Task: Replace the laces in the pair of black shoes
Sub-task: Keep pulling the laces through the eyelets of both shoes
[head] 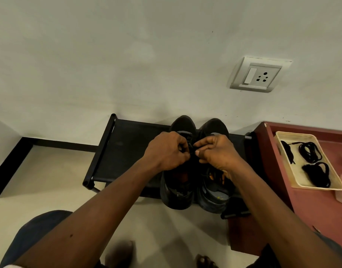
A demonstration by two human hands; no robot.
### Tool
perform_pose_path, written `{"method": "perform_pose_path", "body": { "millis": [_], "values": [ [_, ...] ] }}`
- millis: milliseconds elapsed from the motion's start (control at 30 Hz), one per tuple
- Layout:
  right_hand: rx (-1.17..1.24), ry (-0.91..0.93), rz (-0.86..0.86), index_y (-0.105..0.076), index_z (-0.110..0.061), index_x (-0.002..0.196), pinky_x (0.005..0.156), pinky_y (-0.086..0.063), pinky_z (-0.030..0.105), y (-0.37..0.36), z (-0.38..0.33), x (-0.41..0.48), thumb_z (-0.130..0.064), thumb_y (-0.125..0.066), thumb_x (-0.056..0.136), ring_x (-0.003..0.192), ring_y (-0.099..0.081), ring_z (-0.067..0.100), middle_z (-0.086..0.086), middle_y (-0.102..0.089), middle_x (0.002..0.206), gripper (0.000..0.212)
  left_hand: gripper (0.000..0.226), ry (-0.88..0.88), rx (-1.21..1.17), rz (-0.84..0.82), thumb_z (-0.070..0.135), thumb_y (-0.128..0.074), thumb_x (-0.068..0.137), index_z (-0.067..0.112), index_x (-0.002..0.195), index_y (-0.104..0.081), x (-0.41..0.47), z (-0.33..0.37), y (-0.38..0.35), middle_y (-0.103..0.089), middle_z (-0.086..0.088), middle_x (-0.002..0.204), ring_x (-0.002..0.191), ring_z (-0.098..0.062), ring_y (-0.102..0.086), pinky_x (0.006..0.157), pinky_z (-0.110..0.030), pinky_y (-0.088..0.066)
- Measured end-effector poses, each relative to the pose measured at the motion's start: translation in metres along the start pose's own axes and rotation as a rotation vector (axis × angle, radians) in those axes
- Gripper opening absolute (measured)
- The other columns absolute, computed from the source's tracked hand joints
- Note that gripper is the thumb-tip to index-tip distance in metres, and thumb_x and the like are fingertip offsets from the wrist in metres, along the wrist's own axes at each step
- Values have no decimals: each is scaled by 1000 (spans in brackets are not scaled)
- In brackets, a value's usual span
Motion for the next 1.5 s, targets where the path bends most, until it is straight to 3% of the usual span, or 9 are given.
{"method": "perform_pose_path", "body": {
  "millis": [333, 500, 633, 800, 1000, 1100, 1267, 1367, 1500],
  "values": [
    [-111, 39, -87, -77, -20, 92, 78, -64, 29, 4, -8, -3, 2, -70, 94, 84, -76, 23, 10, -76, 87, 23, 13, -10, 62, 75, 39, -69, 93, 34, 103, -76, -1, 3, -10, -59, 19, 79, 73, -3, -58, 65, -22, -47],
    [-465, 208, 8, -67, -35, 73, 80, -59, 27, 2, -16, -3, -10, -74, 93, 75, -67, 5, -13, -66, 76, 33, 11, -22, 52, 112, 41, -73, 91, 34, 100, -77, -2, 0, -7, -52, 24, 68, 65, 3, -51, 59, -16, -36],
    [-525, 214, 56, -70, -29, 72, 68, -52, 18, 9, -17, -2, -12, -70, 93, 76, -65, 3, -12, -68, 78, 27, 12, -2, -4, 73, 45, -75, 90, 34, 95, -73, -2, -2, -2, -61, 20, 74, 70, 2, -58, 64, -21, -46],
    [28, 177, 253, -71, -20, 86, 77, -63, 36, 39, -24, -3, -9, -63, 100, 83, -75, 20, 4, -76, 87, 19, 9, 20, -177, 74, 39, -77, 91, 31, 88, -75, -2, -7, 15, -73, 14, 83, 79, -1, -68, 73, -22, -56],
    [914, 245, 179, -55, -14, 103, 61, -57, 25, 57, -41, -9, -9, -45, 110, 77, -75, 26, 11, -77, 85, 13, 10, 45, -234, 107, 36, -78, 90, 27, 86, -76, -3, -12, 25, -75, 12, 81, 77, -1, -70, 78, -28, -60],
    [618, 243, 195, -63, -16, 97, 51, -48, 21, 59, -37, -6, -10, -54, 105, 64, -63, 18, 0, -67, 70, 14, 10, 43, -237, 116, 36, -77, 91, 27, 86, -76, -3, -13, 26, -75, 12, 82, 78, -1, -70, 80, -30, -60],
    [-524, 329, -40, -74, -32, 117, 65, -46, 17, 23, -27, -3, -32, -72, 96, 70, -62, -1, -13, -66, 75, 22, 3, 19, -244, 119, 32, -75, 92, 29, 91, -76, -2, -11, 23, -75, 14, 88, 85, -1, -70, 86, -36, -61],
    [-706, 349, -105, -71, -30, 126, 68, -45, 24, 4, -24, -6, -27, -70, 95, 66, -53, 1, -18, -49, 67, 31, 4, -7, -271, 135, 28, -74, 92, 29, 95, -78, -1, -9, 21, -75, 15, 91, 89, -2, -70, 88, -36, -60],
    [-760, 372, -21, -73, -32, 99, 70, -51, 30, 4, -26, -9, -30, -69, 95, 84, -63, 12, -14, -53, 80, 6, 9, -27, -334, 157, 25, -74, 92, 28, 99, -79, -2, -7, 21, -76, 16, 94, 92, 0, -70, 92, -36, -60]
  ]
}}
Point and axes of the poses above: each hand's wrist, its own x-axis towards the middle knuckle, its own y-axis out of the back of the hand, z = x × y, the point moved 5 cm from there along x, towards the middle knuckle
